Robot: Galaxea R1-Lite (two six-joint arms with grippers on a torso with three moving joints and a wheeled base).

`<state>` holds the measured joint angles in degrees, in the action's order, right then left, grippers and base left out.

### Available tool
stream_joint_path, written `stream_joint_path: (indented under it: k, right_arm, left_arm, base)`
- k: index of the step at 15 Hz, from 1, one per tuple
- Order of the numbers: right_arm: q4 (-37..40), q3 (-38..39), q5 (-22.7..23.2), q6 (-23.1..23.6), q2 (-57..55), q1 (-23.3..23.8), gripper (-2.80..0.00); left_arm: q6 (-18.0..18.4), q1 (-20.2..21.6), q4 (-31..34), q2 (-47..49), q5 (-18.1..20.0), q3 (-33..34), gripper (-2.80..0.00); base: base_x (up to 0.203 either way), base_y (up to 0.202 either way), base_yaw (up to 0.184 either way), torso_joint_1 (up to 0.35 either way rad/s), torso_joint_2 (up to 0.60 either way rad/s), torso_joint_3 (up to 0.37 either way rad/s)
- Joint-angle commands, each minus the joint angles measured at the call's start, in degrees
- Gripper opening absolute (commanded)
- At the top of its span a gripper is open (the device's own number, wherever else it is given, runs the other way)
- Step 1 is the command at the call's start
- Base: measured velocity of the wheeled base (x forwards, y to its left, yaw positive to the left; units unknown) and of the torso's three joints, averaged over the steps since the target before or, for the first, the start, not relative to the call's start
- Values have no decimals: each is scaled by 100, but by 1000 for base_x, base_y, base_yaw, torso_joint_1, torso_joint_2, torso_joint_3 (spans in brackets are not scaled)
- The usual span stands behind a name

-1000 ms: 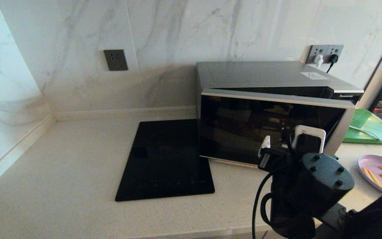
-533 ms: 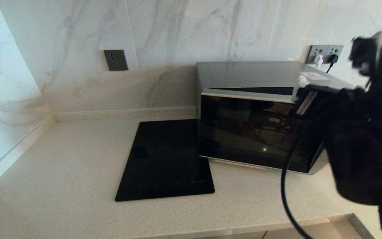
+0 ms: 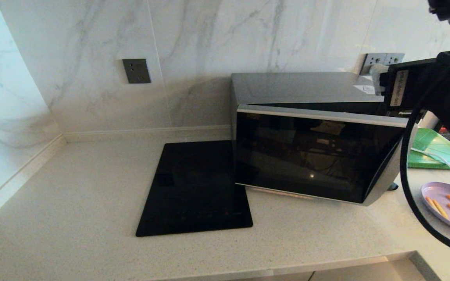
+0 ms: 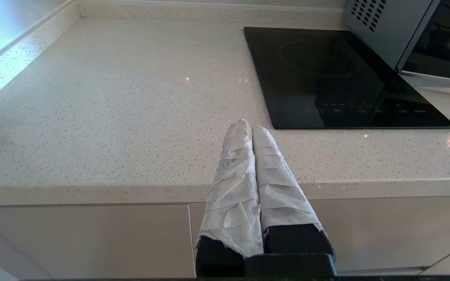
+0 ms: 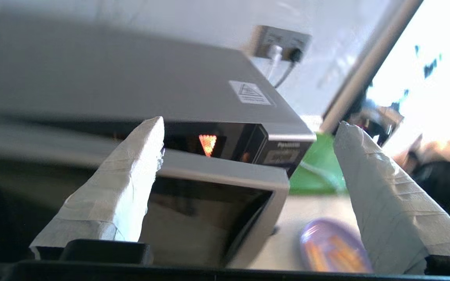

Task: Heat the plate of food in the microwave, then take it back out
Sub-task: Open the microwave oven

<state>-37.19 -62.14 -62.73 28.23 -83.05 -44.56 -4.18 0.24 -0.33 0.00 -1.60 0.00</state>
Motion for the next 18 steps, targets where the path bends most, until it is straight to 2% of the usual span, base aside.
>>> stream_joint_path:
  k: [1, 4, 6, 8, 9, 10, 11, 12, 14, 15, 18]
  right_arm:
    - [1723, -433, 788, -67, 154, 671, 0]
    - [3703, -1228, 2952, -680, 315, 2042, 0]
    - [5058, -2322, 3971, -1546, 279, 2544, 0]
    - [6478, -3593, 4782, -2794, 107, 2775, 0]
    - [7169, -4173, 5218, -3569, -11, 2852, 0]
    - [7678, -4552, 5646, -4455, -146, 2912, 0]
    - [7953, -4699, 5931, -5067, -295, 2952, 0]
    - [8091, -4763, 6066, -5452, -479, 2976, 0]
    - [8150, -4819, 6005, -5630, -809, 3043, 0]
    - [8155, -4894, 5821, -5645, -972, 3117, 0]
    - [8117, -5084, 4438, -5568, -1374, 3186, 0]
  left_arm:
    - [-4, 2, -2, 9, -7, 0, -280]
    - [-4, 2, -2, 9, -7, 0, -280]
    - [-4, 2, -2, 9, -7, 0, -280]
    - [-4, 2, -2, 9, -7, 0, -280]
    - [-4, 2, -2, 9, -7, 0, -280]
    - [-4, 2, -2, 0, -7, 0, -280]
    - [-4, 2, -2, 9, -7, 0, -280]
    - [-4, 2, -2, 9, -7, 0, -280]
    - [-4, 2, -2, 8, -7, 0, -280]
    - [-4, 2, -2, 9, -7, 0, -280]
    - [-4, 2, -2, 9, -7, 0, -280]
  base:
    - [0, 0, 0, 0, 0, 0]
    - [0, 0, 0, 0, 0, 0]
    - [0, 0, 0, 0, 0, 0]
    - [0, 0, 0, 0, 0, 0]
    - [0, 0, 0, 0, 0, 0]
    - [0, 0, 0, 0, 0, 0]
    - [0, 0, 0, 0, 0, 0]
    - [0, 0, 0, 0, 0, 0]
    - [0, 0, 0, 0, 0, 0]
    - [0, 0, 0, 0, 0, 0]
    - [0, 0, 0, 0, 0, 0]
